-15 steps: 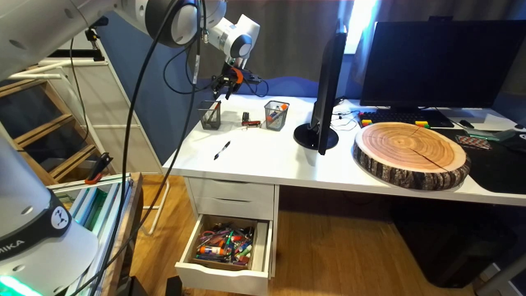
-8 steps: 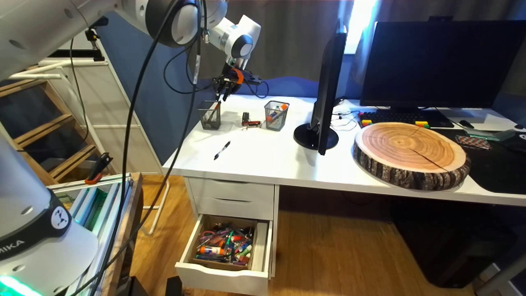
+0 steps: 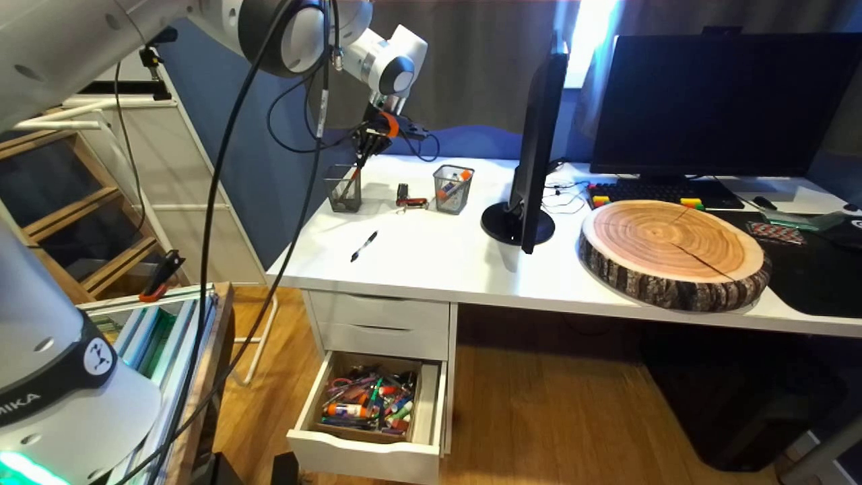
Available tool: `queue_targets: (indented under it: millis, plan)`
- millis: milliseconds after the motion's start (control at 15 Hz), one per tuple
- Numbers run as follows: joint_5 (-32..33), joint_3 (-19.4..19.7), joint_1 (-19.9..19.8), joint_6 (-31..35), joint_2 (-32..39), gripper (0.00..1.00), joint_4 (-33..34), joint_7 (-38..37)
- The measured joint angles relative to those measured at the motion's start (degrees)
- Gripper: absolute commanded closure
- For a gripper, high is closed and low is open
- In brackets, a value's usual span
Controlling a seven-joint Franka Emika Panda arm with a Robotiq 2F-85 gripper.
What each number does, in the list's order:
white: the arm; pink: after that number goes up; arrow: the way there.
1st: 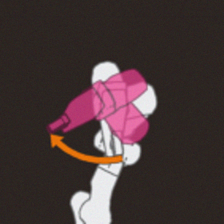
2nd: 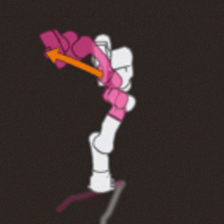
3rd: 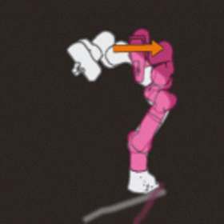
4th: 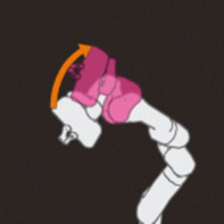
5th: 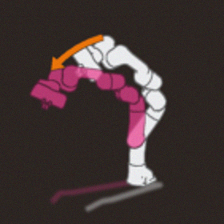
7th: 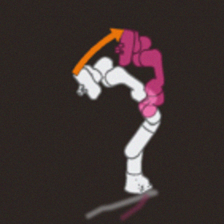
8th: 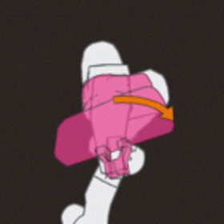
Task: Put the black pen and orange pen on the table
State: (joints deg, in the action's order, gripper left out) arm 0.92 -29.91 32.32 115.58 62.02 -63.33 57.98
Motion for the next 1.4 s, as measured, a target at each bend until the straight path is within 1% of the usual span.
queue_targets:
  millis: [533, 867, 1400]
  plan:
    - [0.0, -0.05, 0.0, -1.38, -0.09, 0.99, 0.67, 0.0]
    - [0.0, -0.05, -0.01, -2.14, -1.65, 0.99, 0.71, -0.24]
    - [0.01, 0.01, -0.58, -9.17, -7.19, 0.99, 0.53, -2.42]
